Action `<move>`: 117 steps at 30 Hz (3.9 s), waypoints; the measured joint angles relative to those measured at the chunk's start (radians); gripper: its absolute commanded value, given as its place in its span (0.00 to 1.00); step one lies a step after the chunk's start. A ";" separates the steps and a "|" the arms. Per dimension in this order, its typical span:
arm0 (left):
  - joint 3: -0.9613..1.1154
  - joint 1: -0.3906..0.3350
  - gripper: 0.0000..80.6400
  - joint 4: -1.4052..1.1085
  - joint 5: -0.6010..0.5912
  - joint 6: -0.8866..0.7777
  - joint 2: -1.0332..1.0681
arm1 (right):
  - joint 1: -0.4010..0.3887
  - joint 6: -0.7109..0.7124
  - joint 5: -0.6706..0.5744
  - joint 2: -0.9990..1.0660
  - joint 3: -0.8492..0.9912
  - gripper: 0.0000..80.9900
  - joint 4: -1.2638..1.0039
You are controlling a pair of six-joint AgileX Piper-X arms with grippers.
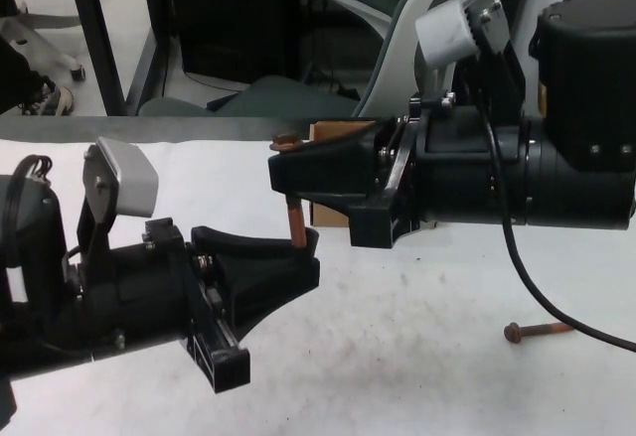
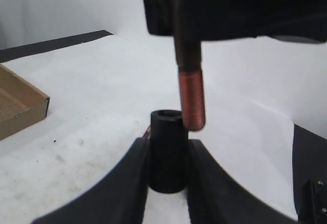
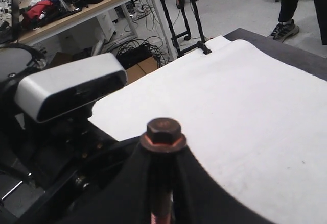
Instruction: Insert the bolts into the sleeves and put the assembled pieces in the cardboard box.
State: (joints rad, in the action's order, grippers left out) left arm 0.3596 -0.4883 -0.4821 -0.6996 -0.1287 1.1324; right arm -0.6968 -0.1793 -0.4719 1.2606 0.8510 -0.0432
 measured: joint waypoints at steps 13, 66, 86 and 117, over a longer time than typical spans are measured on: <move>0.000 0.000 0.01 0.010 -0.014 0.015 0.000 | 0.003 0.022 0.045 0.000 0.001 0.00 0.005; 0.000 0.000 0.01 -0.043 0.018 -0.057 0.000 | -0.004 0.021 0.044 0.000 0.003 0.00 0.033; -0.008 -0.007 0.01 -0.204 0.106 -0.363 0.000 | -0.004 0.012 0.061 0.000 0.020 0.00 -0.009; -0.012 -0.002 0.01 -0.277 0.072 -0.276 0.007 | -0.007 0.013 0.039 -0.008 0.020 0.08 0.012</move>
State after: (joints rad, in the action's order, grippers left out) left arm 0.3475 -0.4904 -0.7594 -0.6277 -0.4046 1.1399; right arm -0.7039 -0.1666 -0.4326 1.2530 0.8713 -0.0316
